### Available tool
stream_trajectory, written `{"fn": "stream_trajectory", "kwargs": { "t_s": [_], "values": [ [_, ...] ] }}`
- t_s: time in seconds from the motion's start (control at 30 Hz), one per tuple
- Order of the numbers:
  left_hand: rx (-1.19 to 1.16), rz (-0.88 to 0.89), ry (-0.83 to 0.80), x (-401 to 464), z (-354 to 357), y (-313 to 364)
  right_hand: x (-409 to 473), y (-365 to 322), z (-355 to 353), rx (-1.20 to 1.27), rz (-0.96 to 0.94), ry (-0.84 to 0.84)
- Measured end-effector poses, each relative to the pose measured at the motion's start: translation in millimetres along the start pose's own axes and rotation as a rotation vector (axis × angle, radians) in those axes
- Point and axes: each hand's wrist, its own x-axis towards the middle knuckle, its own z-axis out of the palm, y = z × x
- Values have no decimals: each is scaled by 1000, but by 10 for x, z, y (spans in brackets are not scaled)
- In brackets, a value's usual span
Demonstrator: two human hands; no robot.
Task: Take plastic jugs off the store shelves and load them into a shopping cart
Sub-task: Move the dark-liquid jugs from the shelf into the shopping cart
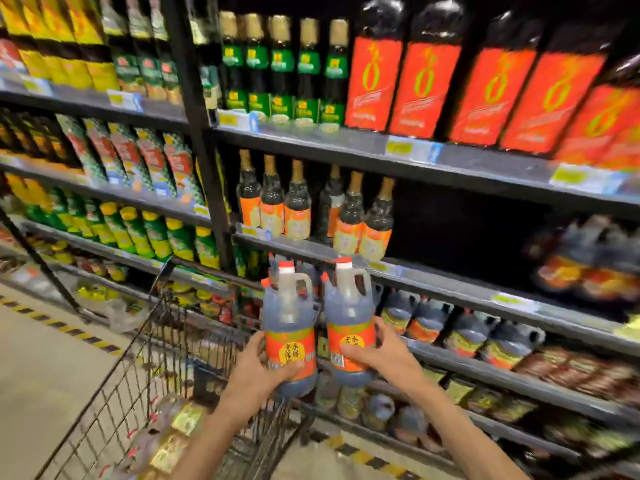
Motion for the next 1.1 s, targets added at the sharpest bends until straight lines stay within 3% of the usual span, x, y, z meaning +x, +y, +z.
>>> {"fn": "stream_trajectory", "kwargs": {
  "t_s": [0.3,0.53,0.87,1.1],
  "values": [
    [-5,74,-147,314,2025,544,-513,148,-1802,111,-47,184],
    [42,141,-310,451,3165,799,-883,321,-2860,154,-51,354],
    [69,271,-542,1086,4288,1303,-971,533,-3623,405,-19,623],
    [124,334,-558,1489,4868,1508,-865,453,-3849,457,-105,833]
  ]
}}
